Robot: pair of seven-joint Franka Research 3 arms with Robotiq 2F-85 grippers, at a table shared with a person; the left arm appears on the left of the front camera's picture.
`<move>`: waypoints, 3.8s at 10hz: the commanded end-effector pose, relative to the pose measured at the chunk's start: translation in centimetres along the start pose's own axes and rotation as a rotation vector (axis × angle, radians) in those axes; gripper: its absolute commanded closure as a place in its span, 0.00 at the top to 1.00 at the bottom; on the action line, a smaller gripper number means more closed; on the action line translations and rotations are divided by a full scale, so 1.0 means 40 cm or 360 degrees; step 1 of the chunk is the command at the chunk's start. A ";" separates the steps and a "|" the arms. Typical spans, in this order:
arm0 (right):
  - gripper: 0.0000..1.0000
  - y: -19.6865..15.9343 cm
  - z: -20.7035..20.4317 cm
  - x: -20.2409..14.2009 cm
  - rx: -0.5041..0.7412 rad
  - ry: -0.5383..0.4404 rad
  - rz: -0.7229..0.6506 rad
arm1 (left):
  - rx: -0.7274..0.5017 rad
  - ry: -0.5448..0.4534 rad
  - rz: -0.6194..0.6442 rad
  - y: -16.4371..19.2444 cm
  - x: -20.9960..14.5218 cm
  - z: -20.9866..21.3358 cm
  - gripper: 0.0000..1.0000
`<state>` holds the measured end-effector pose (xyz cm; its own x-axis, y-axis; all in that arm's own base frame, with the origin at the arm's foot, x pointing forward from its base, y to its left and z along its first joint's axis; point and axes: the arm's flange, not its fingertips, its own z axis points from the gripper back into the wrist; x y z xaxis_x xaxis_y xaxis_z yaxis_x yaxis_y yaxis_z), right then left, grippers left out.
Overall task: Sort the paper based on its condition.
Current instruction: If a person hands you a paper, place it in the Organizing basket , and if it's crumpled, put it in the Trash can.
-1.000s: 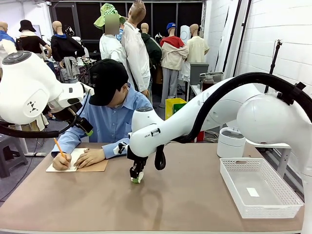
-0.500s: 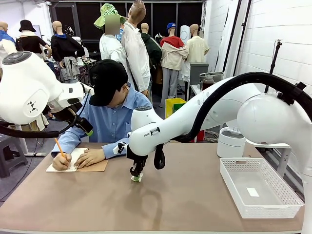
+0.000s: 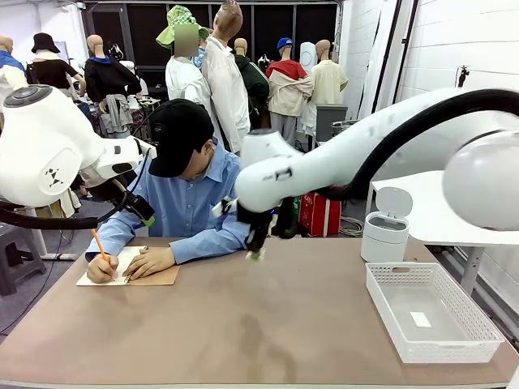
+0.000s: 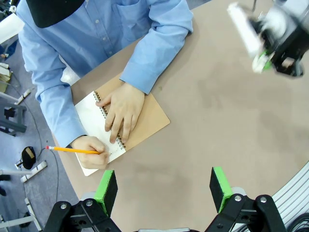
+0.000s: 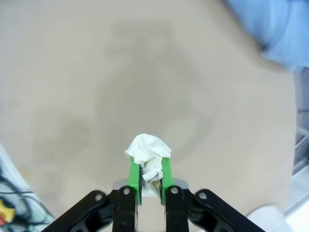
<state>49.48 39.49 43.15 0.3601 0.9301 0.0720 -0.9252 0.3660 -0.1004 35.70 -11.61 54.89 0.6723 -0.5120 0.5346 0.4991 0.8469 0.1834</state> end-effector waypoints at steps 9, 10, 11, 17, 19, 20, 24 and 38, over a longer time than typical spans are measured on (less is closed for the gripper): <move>0.20 -0.184 0.158 -0.256 -0.0131 0.0078 -0.0212 | -0.0004 -0.0002 0.0002 0.001 0.000 0.000 1.00; 0.20 -0.184 0.158 -0.256 -0.0131 0.0078 -0.0212 | -0.0004 -0.0002 0.0002 0.001 0.000 0.000 1.00; 0.20 -0.183 0.159 -0.261 -0.0134 0.0079 -0.0207 | -0.0004 -0.0002 0.0002 0.001 0.000 0.000 1.00; 0.20 -0.409 0.183 -0.426 -0.0525 0.0161 -0.0409 | -0.0004 -0.0002 0.0002 0.001 0.000 0.000 1.00; 0.20 -0.466 0.183 -0.472 -0.0584 0.0200 -0.0438 | -0.0004 -0.0002 0.0002 0.001 0.000 0.000 1.00; 0.20 -0.492 0.178 -0.495 -0.0611 0.0230 -0.0444 | -0.0004 -0.0002 0.0002 0.001 0.000 0.000 1.00; 0.20 -0.559 0.134 -0.572 -0.0605 0.0300 -0.0501 | -0.0004 -0.0002 0.0002 0.001 0.000 0.000 1.00; 0.24 -0.702 0.028 -0.625 -0.0531 0.0393 -0.0623 | -0.0004 -0.0002 0.0002 0.001 0.000 0.000 1.00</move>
<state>65.61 5.73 44.93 0.7012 0.7111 -0.0522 -0.6640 0.6245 -0.4112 35.70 -11.63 54.88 0.6722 -0.5124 0.5343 0.4995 0.8466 0.1836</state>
